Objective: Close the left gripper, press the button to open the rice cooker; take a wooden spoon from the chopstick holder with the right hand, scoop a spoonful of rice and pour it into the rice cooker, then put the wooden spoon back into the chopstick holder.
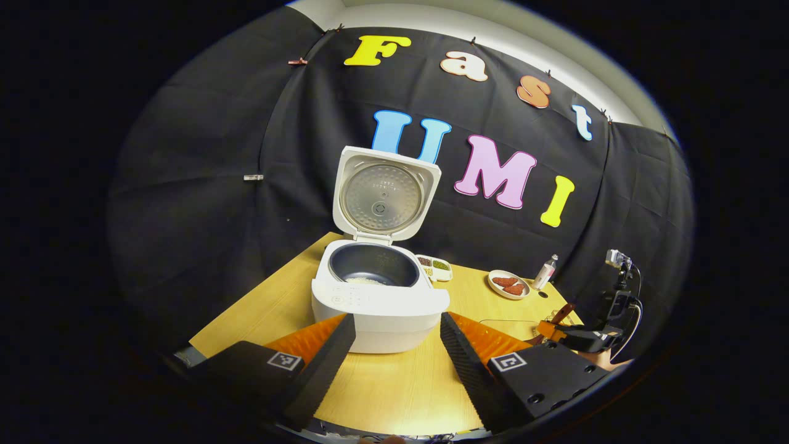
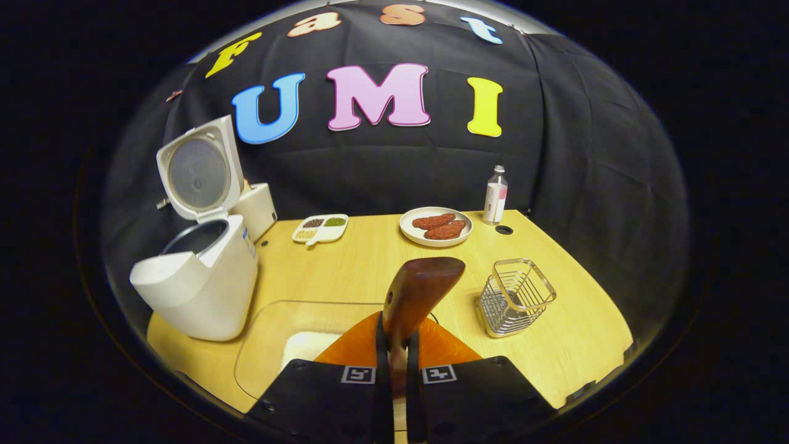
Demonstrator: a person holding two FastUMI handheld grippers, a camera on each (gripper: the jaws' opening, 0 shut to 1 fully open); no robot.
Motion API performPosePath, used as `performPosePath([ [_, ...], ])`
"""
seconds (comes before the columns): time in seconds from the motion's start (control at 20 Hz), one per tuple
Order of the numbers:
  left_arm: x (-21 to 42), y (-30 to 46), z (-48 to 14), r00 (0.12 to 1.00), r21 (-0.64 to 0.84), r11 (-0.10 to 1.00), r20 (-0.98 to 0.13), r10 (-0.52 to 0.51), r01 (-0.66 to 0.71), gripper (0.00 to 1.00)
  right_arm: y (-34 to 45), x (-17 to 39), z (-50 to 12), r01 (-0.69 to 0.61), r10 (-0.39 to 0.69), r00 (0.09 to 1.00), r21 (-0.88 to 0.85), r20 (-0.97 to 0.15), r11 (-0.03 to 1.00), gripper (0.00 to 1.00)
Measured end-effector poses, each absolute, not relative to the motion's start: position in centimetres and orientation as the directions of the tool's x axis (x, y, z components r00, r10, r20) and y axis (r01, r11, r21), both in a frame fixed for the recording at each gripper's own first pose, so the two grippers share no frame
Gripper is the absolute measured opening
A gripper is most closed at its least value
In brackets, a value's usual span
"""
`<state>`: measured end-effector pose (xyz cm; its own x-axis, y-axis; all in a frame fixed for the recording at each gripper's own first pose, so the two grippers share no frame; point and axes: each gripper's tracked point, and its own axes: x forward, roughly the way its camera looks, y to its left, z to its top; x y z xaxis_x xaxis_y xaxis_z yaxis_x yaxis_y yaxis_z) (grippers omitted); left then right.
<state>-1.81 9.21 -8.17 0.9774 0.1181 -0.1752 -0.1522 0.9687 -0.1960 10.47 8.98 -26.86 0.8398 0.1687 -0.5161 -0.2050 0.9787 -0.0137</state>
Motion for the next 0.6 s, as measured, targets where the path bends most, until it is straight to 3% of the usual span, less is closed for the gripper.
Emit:
performPosePath([
  [0.6,-3.3,12.7,-8.7,0.964,-0.202,0.952,-0.179,0.197,-0.232,0.95,16.1,5.4,-27.6,-0.157,0.279,0.720,0.242,-0.635,0.957,0.13],
])
